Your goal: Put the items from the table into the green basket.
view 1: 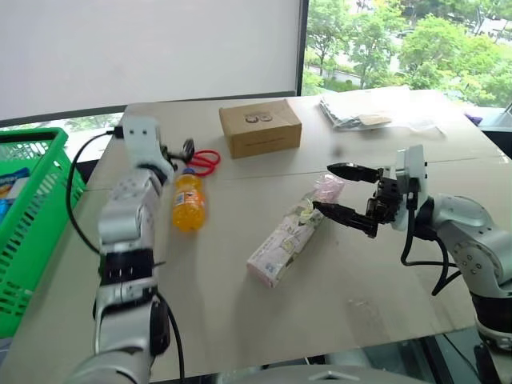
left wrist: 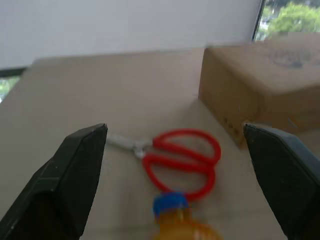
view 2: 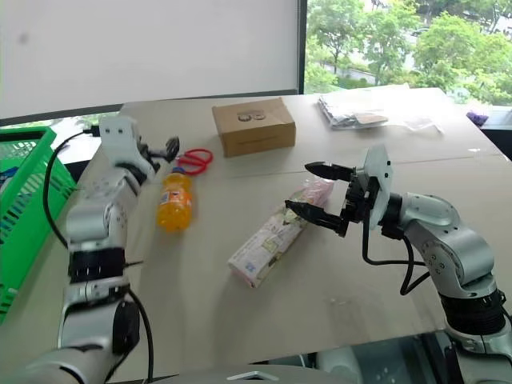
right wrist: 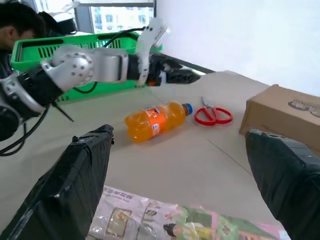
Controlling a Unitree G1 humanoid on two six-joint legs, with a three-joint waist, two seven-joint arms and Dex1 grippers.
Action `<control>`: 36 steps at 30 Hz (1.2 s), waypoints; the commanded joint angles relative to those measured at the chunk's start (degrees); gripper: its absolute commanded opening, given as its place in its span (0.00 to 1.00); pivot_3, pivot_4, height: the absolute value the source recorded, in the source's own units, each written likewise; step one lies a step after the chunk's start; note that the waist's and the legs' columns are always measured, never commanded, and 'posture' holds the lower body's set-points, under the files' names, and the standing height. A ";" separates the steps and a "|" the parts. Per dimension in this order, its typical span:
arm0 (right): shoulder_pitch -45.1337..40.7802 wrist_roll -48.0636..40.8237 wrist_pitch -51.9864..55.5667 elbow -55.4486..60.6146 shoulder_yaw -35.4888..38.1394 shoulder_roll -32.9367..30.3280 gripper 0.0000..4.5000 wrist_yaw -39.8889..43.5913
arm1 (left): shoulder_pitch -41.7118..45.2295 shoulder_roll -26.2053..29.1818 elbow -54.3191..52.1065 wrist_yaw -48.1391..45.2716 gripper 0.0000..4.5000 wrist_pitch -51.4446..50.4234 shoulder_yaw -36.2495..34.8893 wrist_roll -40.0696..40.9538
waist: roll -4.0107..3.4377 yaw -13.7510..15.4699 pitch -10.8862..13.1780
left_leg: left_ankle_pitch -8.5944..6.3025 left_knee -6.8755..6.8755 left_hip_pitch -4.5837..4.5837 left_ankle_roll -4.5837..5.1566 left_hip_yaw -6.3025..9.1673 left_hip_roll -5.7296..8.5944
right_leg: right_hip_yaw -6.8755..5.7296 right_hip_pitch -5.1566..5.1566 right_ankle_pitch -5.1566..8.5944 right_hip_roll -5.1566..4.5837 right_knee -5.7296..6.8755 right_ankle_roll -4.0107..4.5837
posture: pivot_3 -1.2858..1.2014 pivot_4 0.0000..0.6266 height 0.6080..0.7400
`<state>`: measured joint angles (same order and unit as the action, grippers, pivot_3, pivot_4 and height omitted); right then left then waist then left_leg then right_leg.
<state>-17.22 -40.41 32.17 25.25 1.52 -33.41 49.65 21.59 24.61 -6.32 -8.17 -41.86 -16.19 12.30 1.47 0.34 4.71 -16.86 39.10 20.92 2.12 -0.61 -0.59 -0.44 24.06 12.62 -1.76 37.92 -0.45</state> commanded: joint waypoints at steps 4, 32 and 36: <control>-0.51 0.90 -1.76 -0.22 0.09 -0.29 1.00 1.14 | -8.15 -2.66 -15.98 4.72 0.99 -13.26 1.64 -0.55 | -0.02 0.87 -0.01 | 0.06 0.05 -0.18 -0.04 0.20 0.02 | -0.14 -0.24 0.01 0.02 0.01 0.02 | 0.54 0.05 0.88; -0.85 4.38 -3.58 -1.38 -0.71 0.61 1.00 1.54 | -8.66 -10.20 -6.28 7.77 0.67 -2.83 2.27 -3.48 | -0.22 1.86 -0.26 | 0.07 0.11 -0.15 -0.02 0.29 0.05 | -0.17 -0.35 0.03 0.13 -0.09 0.03 | 0.53 0.03 0.88; -0.97 4.67 -3.68 -1.55 -0.82 0.66 1.00 1.63 | -8.67 -10.21 -6.89 8.69 0.67 -0.03 2.08 -4.32 | -0.22 1.85 -0.26 | 0.07 0.11 -0.13 -0.01 0.29 0.06 | -0.18 -0.35 0.02 0.11 -0.11 0.03 | 0.54 0.03 0.88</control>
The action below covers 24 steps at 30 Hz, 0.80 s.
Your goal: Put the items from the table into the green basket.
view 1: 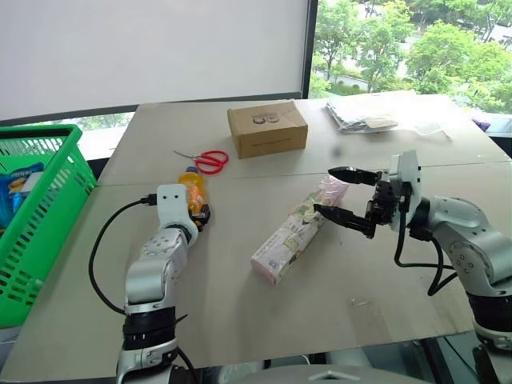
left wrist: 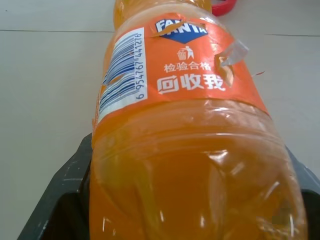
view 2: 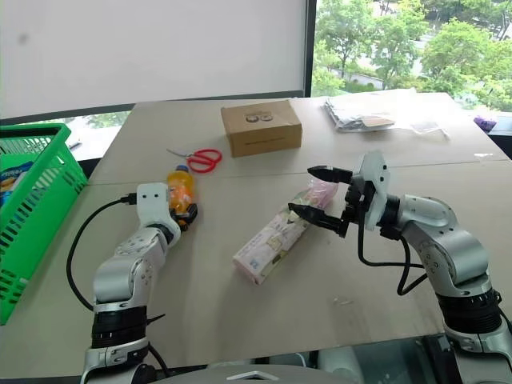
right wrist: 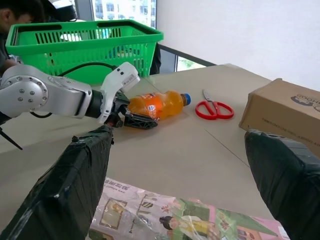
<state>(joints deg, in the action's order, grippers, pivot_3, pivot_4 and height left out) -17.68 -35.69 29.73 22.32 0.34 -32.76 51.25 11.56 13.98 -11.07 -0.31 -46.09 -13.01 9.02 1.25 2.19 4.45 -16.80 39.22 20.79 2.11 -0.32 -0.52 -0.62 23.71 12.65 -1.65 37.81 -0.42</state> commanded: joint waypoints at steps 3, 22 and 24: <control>-0.77 0.07 -1.23 1.19 0.27 0.15 1.00 0.11 | 2.60 0.86 -3.67 1.46 0.67 8.16 -1.91 -1.57 | 0.01 0.07 0.00 | 0.00 0.00 0.00 0.00 0.02 0.00 | -0.03 0.00 0.00 0.00 0.01 0.00 | 0.54 0.03 0.88; -8.97 -16.53 6.88 3.09 1.31 4.74 1.00 2.59 | 12.00 30.54 10.58 9.90 0.67 16.45 -27.67 -11.25 | 0.38 0.54 -0.11 | -0.01 -0.13 0.12 -0.04 0.29 0.00 | -0.33 0.04 -0.01 -0.11 -0.06 0.02 | 0.57 0.01 0.88; -9.71 -18.76 8.16 2.99 1.43 4.68 1.00 2.82 | 10.86 32.13 13.12 10.24 0.67 17.08 -29.86 -11.36 | 0.54 0.76 -0.20 | -0.02 -0.13 0.13 -0.05 0.31 0.01 | -0.38 0.04 -0.01 -0.21 -0.07 0.01 | 0.57 0.01 0.88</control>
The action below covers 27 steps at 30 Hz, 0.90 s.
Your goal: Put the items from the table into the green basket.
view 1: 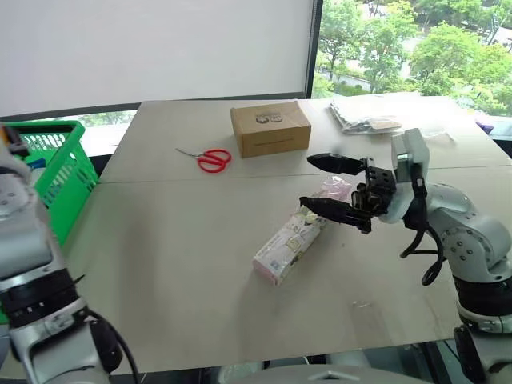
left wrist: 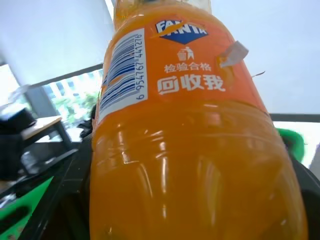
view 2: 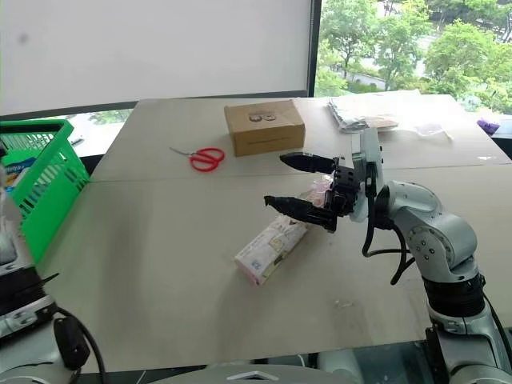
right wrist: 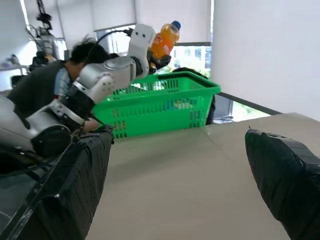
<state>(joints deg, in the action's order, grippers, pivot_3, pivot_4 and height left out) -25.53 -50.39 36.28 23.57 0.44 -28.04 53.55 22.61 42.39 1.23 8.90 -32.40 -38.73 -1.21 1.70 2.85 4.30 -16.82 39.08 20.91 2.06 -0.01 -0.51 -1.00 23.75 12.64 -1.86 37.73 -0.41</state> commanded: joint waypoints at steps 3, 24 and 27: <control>-2.58 -6.87 3.18 1.78 1.68 -0.13 1.00 0.30 | -1.80 4.84 3.44 0.83 0.67 4.19 -5.78 -1.09 | 0.42 0.68 -0.27 | -0.01 -0.01 0.04 -0.02 0.06 0.02 | -0.12 0.00 -0.01 -0.14 -0.05 0.00 | 0.57 0.01 0.88; 2.30 6.99 -3.46 -2.48 -0.25 -8.11 1.00 2.87 | -1.82 -1.82 -6.18 -30.55 0.98 9.17 12.32 18.91 | 0.45 1.76 -1.58 | 0.08 -0.07 1.09 -0.20 0.13 0.09 | -0.32 1.03 -0.09 -0.45 -0.02 0.14 | 0.56 0.01 0.88; 3.76 12.87 -8.22 -5.90 -1.96 -13.11 1.00 8.86 | -7.97 2.27 -14.09 -43.00 0.98 6.27 18.22 23.10 | 0.37 1.06 -1.57 | 0.07 -0.07 1.09 -0.17 0.08 0.09 | -0.30 1.02 -0.09 -0.47 -0.06 0.14 | 0.55 0.01 0.88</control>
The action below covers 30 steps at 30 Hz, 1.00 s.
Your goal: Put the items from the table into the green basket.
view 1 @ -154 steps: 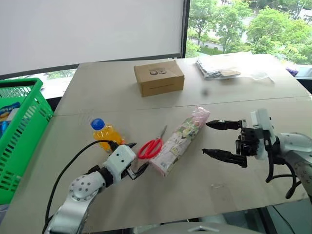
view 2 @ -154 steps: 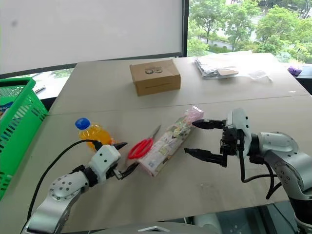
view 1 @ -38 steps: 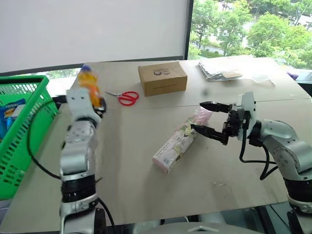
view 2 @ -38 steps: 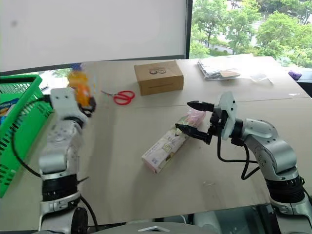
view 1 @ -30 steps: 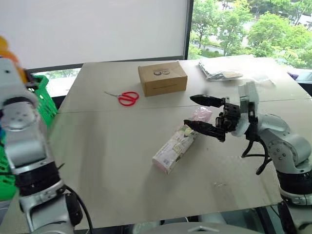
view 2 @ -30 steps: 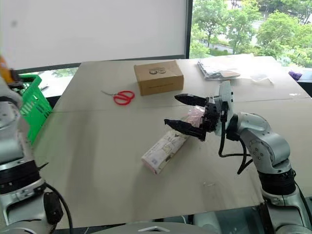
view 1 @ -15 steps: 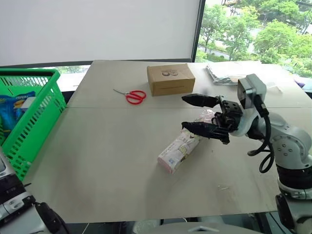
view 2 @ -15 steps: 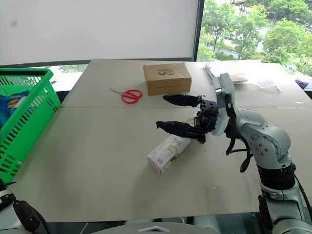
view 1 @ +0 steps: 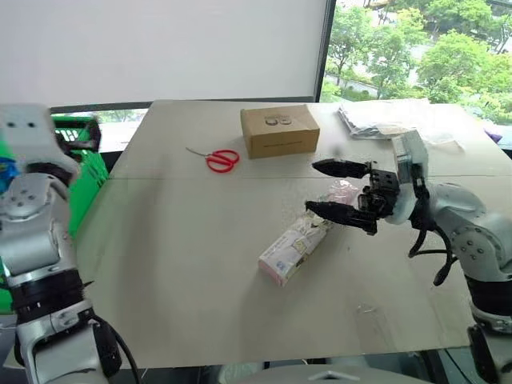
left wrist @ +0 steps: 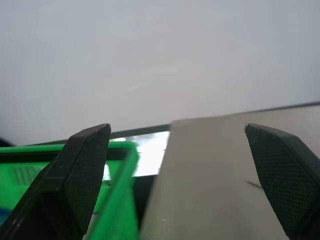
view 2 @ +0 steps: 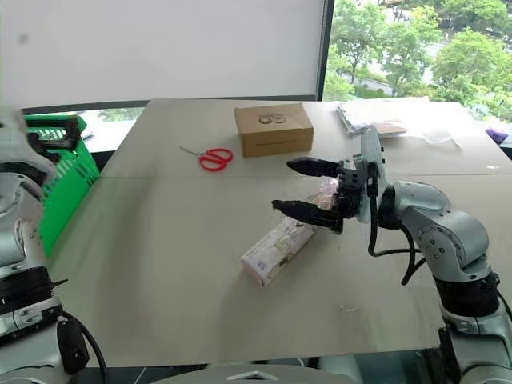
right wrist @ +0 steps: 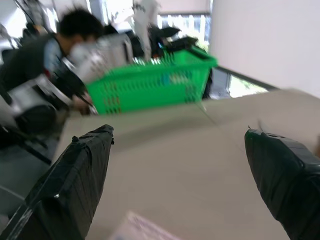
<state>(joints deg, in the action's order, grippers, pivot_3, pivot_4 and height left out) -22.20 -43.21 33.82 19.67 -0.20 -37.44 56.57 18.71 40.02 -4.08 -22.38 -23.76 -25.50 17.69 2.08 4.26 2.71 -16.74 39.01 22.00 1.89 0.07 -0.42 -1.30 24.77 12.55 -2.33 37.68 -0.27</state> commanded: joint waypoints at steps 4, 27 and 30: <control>-0.37 19.37 -19.92 -10.10 -6.82 -7.63 1.00 11.36 | -9.95 11.67 -17.02 -22.29 0.98 -8.92 9.35 8.88 | -0.21 -1.29 0.09 | 0.01 0.00 -0.04 0.01 0.00 -0.02 | 0.00 0.02 0.15 0.07 0.06 0.25 | 0.55 0.01 0.88; -40.32 66.95 -78.69 -80.88 -30.19 9.15 1.00 -0.28 | -19.43 22.75 -36.53 -29.87 0.98 -28.08 -1.06 22.07 | -0.97 -2.64 0.54 | 0.24 0.15 -0.37 -0.26 -0.49 -0.28 | 0.71 -0.07 0.08 1.17 0.29 0.09 | 0.60 0.00 0.88; -41.70 68.57 -80.13 -83.77 -30.54 10.36 0.88 -1.45 | -20.23 22.92 -37.01 -29.43 1.00 -28.95 -1.92 22.57 | -0.98 -1.64 0.54 | 0.25 0.15 -0.39 -0.28 -0.48 -0.27 | 0.70 -0.08 0.08 1.17 0.31 0.10 | 0.61 0.00 0.88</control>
<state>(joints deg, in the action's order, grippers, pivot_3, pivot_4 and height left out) -61.92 24.95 -44.92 -63.37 -31.05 -27.31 56.69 -1.60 62.68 -39.99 -52.24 -52.28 -24.98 39.83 1.10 2.61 3.25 -16.49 39.16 21.61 1.60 -0.38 -0.68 -0.61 24.69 12.63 -1.15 38.00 -0.16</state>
